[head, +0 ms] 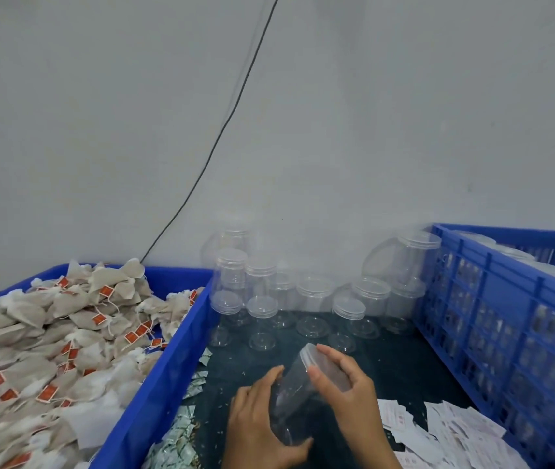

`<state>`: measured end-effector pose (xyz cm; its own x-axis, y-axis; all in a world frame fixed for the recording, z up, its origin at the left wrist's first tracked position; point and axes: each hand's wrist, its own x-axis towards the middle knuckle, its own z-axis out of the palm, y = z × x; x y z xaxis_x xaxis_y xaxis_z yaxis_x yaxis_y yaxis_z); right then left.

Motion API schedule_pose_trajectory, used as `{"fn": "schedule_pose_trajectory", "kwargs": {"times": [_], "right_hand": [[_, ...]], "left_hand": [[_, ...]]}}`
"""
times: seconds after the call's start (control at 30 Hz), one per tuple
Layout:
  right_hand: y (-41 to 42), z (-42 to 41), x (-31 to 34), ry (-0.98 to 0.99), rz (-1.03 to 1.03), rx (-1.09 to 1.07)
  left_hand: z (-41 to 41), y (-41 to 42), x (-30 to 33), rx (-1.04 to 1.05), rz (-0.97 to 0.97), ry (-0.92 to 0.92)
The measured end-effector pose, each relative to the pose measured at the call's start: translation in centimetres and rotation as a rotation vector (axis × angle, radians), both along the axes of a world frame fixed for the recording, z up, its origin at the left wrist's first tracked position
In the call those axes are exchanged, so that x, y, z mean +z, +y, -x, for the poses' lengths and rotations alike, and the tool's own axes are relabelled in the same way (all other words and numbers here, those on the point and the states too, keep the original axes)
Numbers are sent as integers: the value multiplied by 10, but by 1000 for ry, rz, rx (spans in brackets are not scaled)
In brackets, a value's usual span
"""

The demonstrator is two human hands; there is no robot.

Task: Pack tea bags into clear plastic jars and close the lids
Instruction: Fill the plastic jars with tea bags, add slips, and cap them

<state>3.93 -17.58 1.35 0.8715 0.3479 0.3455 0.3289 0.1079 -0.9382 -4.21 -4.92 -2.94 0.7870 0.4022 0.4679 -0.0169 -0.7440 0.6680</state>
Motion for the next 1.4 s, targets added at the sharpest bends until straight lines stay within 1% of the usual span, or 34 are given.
{"fn": "schedule_pose_trajectory", "kwargs": {"times": [0.1, 0.13, 0.2, 0.23, 0.27, 0.37, 0.43, 0.5, 0.53, 0.57, 0.67, 0.77, 0.83, 0.9, 0.97, 1.07, 1.13, 1.2, 1.4], "right_hand": [[-12, -2, 8, -96, 69, 156], [-17, -3, 10, -97, 88, 211], [-26, -6, 9, -39, 67, 284], [-29, -7, 7, -5, 48, 285], [-30, -7, 5, 25, 34, 267], [-23, -2, 1, 66, 53, 154], [-16, 2, -4, 58, 37, 98], [-11, 5, -7, 71, -48, 66], [-11, 6, -8, 89, -97, 65], [-12, 6, -8, 110, -143, 84], [-21, 5, -3, 204, -254, 236], [-29, 1, -2, 349, -395, 391], [-32, 0, -4, 415, -439, 448], [-32, 0, -5, 444, -445, 421], [-30, 2, -5, 421, -395, 325], [-23, 6, -9, 317, -291, 235], [-21, 7, -12, 293, -306, 210], [-22, 6, -14, 310, -338, 224], [-27, 3, -14, 381, -431, 272]], "left_hand": [[7, 0, 2, -234, 323, 67], [7, 0, 2, -284, 370, 76], [7, -2, 0, -254, 364, 64], [6, -3, 1, -203, 335, 56], [6, -5, 3, -145, 263, 54], [6, -8, 6, -17, -85, 88], [5, -9, 6, 27, -163, 58], [6, -10, 7, 28, -186, 70], [8, -10, 8, 10, -156, 88], [10, -9, 10, -30, -62, 89], [14, -5, 9, -270, 372, 113], [17, -2, 13, -528, 593, 162], [18, -3, 16, -581, 664, 174], [19, -7, 14, -524, 605, 156], [19, -10, 11, -396, 458, 120], [21, -11, 10, -205, 177, 49], [20, -10, 9, -151, 74, 59], [18, -7, 7, -163, 102, 74], [15, -2, 4, -418, 485, 104]]}}
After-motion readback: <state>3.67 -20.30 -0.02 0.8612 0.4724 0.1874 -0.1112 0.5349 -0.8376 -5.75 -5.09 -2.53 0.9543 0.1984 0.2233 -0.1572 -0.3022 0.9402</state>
